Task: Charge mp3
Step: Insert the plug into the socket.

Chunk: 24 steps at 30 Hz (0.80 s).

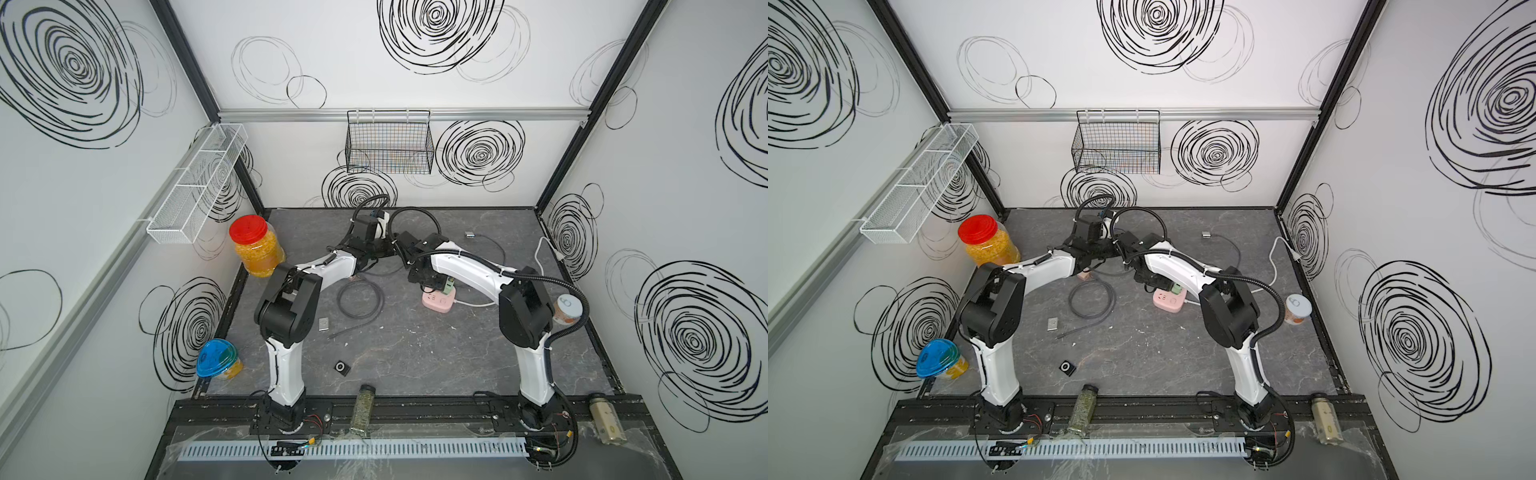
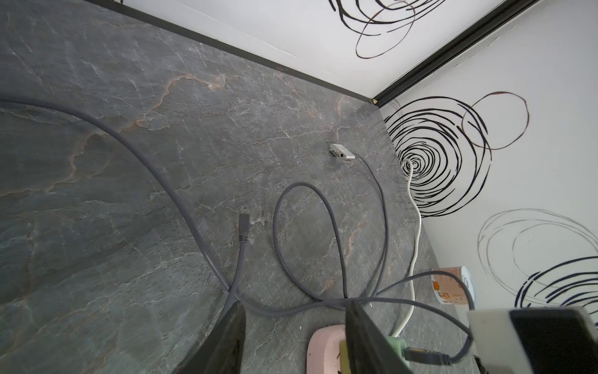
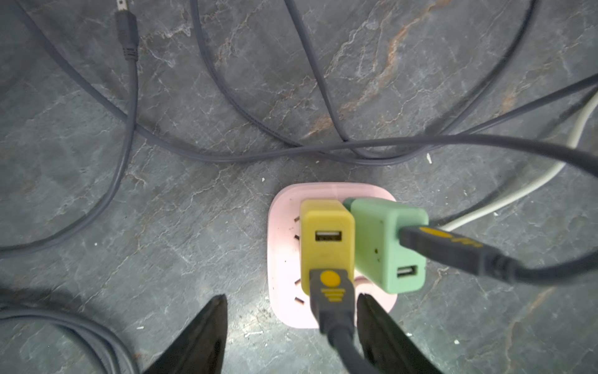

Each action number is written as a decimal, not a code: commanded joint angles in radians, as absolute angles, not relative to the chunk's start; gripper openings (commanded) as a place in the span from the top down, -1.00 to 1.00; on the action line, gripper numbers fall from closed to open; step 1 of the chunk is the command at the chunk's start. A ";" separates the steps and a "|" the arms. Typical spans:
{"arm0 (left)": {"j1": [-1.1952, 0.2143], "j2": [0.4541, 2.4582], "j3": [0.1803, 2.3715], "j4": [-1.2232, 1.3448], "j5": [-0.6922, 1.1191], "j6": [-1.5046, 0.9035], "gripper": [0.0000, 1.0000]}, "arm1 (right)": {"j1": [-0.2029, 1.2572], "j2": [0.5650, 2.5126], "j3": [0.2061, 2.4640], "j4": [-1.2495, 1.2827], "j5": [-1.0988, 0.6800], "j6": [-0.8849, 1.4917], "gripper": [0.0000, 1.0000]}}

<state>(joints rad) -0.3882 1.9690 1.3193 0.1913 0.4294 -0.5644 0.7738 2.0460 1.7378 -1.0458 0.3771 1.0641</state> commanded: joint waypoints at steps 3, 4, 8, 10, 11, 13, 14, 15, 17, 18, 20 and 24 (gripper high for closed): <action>-0.395 1.940 1.307 0.208 0.454 -0.560 -0.07 | 0.790 1.940 1.692 -1.084 0.356 1.094 -0.15; -0.395 1.942 1.307 0.206 0.455 -0.560 -0.07 | 0.791 1.922 1.673 -1.070 0.349 1.094 -0.06; -0.402 1.947 1.308 0.204 0.463 -0.563 -0.07 | 0.790 1.854 1.584 -1.017 0.347 1.094 -0.22; -0.408 1.948 1.311 0.201 0.462 -0.562 -0.07 | 0.789 1.830 1.555 -1.003 0.358 1.091 -0.32; -0.411 1.949 1.314 0.199 0.459 -0.562 -0.07 | 0.786 1.824 1.547 -1.005 0.363 1.091 -0.34; -0.420 1.953 1.322 0.191 0.459 -0.558 -0.08 | 0.780 1.817 1.537 -1.008 0.366 1.082 -0.35; -0.426 1.958 1.332 0.180 0.456 -0.549 -0.09 | 0.781 1.815 1.531 -1.008 0.368 1.080 -0.36; -0.432 1.963 1.344 0.160 0.451 -0.538 -0.09 | 0.777 1.812 1.524 -1.007 0.367 1.078 -0.36; -0.452 1.979 1.370 0.122 0.432 -0.518 -0.09 | 0.766 1.796 1.489 -0.975 0.351 1.062 -0.37; -0.459 1.985 1.375 0.118 0.431 -0.514 -0.09 | 0.762 1.784 1.467 -0.951 0.346 1.050 -0.38; -0.476 1.996 1.376 0.118 0.428 -0.518 -0.09 | 0.751 1.755 1.418 -0.890 0.331 1.021 -0.36; -0.498 2.024 1.398 0.100 0.428 -0.517 -0.09 | 0.708 1.709 1.331 -0.786 0.292 0.966 -0.06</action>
